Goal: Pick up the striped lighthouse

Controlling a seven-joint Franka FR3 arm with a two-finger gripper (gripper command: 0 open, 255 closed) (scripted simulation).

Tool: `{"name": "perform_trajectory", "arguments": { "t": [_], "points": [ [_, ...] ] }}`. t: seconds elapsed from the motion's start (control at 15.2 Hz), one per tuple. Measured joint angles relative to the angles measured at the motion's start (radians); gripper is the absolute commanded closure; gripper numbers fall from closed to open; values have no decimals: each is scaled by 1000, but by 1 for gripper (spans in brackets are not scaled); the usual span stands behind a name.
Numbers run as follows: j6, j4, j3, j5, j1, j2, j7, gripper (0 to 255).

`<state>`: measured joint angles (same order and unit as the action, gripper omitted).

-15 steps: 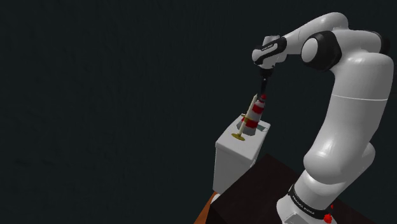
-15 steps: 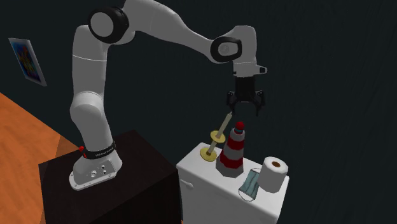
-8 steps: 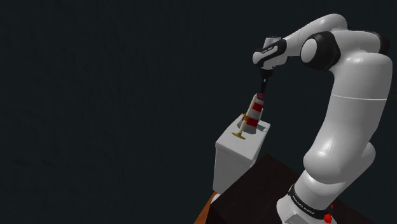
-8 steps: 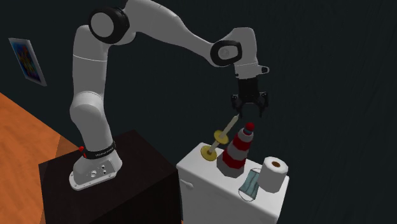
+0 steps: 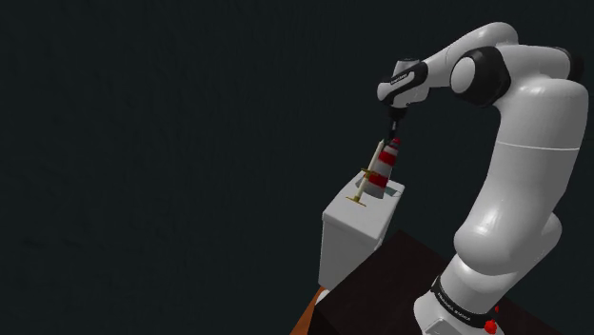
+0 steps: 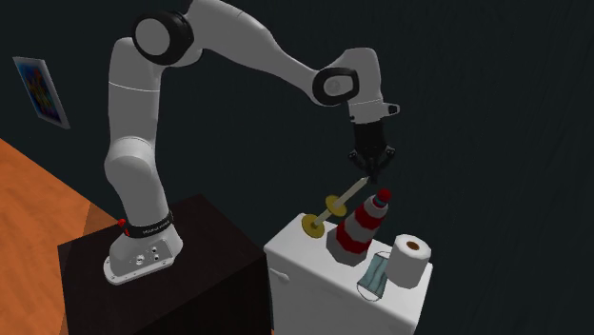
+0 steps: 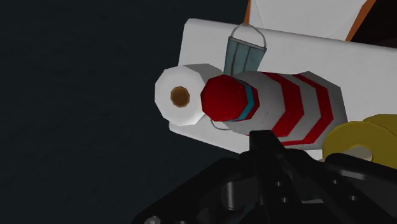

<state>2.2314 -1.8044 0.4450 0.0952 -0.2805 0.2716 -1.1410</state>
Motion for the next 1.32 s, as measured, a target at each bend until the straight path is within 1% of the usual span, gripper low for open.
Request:
{"name": "perform_trajectory", "arguments": {
  "t": [0.07,0.13,0.2,0.26,0.33,0.4,0.46,0.59,0.73,0.92,0.99,1.32],
  "points": [
    [0,1,0,0,0,0,0,0],
    [4,5,3,2,-2,-4,0,0],
    [-37,63,-14,-33,-37,26,-52,0],
    [-154,175,-45,-91,-96,90,-195,0],
    [-313,354,-81,-142,-172,190,-412,0],
    [-418,449,-105,-164,-220,245,-562,0],
    [-464,491,-120,-174,-242,272,-635,0],
    [-485,506,-132,-182,-258,292,-693,0],
    [-475,508,-136,-187,-264,310,-709,0],
    [-448,477,-138,-188,-262,309,-713,0],
    [-446,476,-138,-188,-262,310,-713,255],
    [-443,475,-139,-189,-262,312,-713,255]
  ]
}}
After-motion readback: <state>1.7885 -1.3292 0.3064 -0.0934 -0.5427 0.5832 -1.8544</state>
